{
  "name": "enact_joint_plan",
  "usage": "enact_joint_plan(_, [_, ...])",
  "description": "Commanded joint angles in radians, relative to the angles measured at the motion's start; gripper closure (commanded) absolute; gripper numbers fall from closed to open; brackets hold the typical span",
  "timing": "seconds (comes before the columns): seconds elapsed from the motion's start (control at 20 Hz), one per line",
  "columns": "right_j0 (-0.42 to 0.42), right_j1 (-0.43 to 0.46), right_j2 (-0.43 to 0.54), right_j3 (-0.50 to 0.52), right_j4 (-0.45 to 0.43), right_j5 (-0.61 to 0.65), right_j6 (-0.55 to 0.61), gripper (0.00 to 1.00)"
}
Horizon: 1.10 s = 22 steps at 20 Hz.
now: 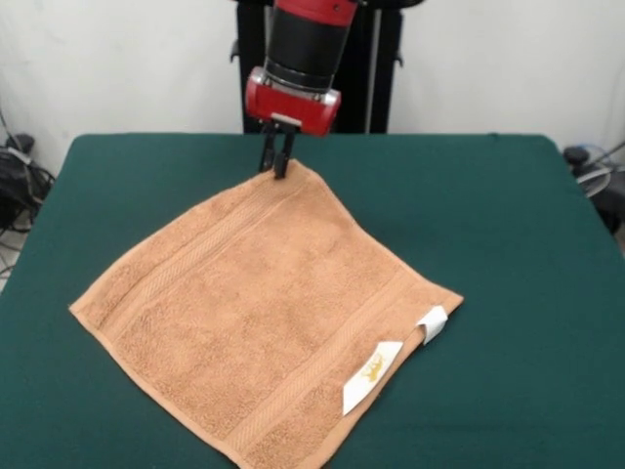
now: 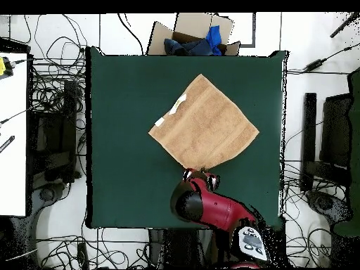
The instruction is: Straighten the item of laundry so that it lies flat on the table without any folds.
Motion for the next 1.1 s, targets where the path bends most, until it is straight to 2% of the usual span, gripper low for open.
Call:
enact_joint_plan(0.05, [0.033,0.067,0.031,0.041,-0.007,-0.067,0.200,1.00])
enact_joint_plan(0.35, [0.033,0.106,0.036,0.024,0.004,-0.091,0.203,1.00])
enact_joint_plan(0.4, [0.015,0.109,0.048,0.030,0.003,-0.147,0.228,1.00])
enact_joint_plan(0.7, [-0.003,0.142,0.057,-0.016,0.023,-0.155,0.220,1.00])
enact_joint_plan(0.95, [0.004,0.130,0.053,-0.056,0.051,-0.067,0.187,1.00])
enact_joint_plan(1.1, [-0.012,0.140,0.067,-0.088,0.053,-0.055,0.178,1.00])
